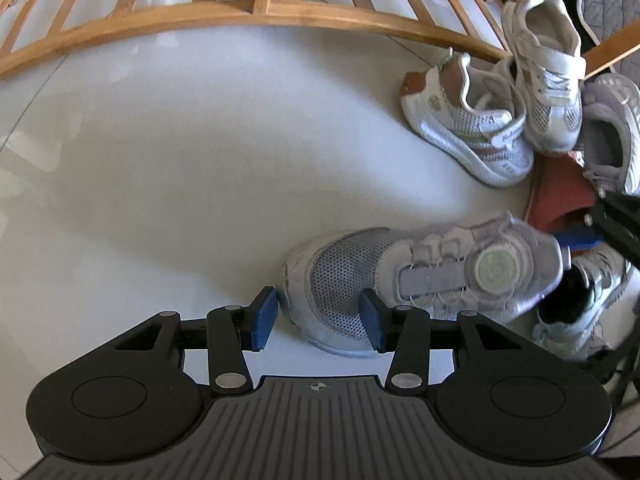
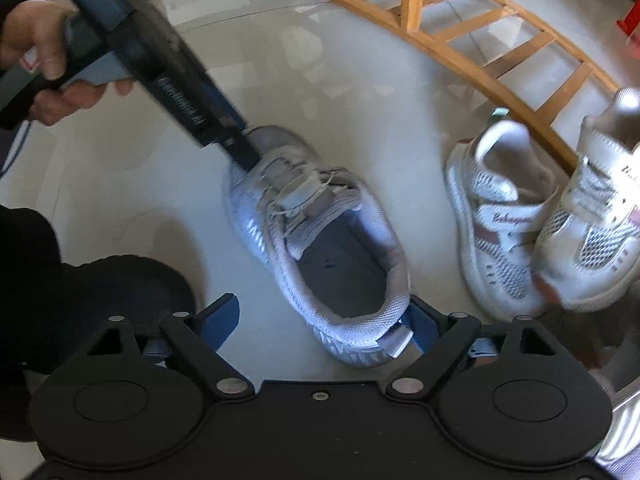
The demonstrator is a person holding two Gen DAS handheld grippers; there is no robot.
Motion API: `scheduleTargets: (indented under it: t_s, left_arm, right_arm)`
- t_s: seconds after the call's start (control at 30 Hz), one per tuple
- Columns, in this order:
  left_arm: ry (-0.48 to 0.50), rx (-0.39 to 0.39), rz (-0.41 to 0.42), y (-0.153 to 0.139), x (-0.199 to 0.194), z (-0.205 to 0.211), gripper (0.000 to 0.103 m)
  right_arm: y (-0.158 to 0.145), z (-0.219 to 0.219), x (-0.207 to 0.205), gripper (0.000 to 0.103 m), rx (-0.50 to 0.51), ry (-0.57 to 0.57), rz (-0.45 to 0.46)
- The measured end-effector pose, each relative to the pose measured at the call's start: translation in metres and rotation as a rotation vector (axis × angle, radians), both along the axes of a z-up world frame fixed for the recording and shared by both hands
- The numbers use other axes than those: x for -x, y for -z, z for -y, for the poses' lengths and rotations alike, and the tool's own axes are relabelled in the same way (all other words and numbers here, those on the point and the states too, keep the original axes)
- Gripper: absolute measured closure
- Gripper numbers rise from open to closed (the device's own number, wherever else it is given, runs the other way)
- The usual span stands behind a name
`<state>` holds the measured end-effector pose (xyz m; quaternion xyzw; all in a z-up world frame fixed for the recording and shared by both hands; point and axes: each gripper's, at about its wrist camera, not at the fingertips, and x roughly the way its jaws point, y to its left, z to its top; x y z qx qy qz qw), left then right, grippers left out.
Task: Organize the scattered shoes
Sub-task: 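Close the left gripper on the sneaker's tongue while the right gripper holds the heel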
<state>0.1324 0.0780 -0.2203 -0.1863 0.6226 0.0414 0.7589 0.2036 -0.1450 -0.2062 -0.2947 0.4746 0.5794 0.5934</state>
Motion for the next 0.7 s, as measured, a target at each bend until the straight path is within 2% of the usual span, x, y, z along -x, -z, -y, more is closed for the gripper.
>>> scheduleTargets:
  t_s: [0.17,0.4,0.7]
  left_arm:
    - [0.018,-0.027,0.009,-0.001,-0.003,-0.003,0.057]
    - [0.047,-0.049,0.019,-0.005,-0.011,-0.003,0.055]
    - [-0.001,0.009,-0.024,0.003,0.012,-0.001,0.053]
  right_arm:
    - [0.000,0.004,0.004,0.013,-0.011,0.011,-0.030]
    - [0.003,0.002,0.010,0.013,0.005,0.010,0.003]
    - [0.006,0.002,0.011,0.013,0.009,0.003,0.014]
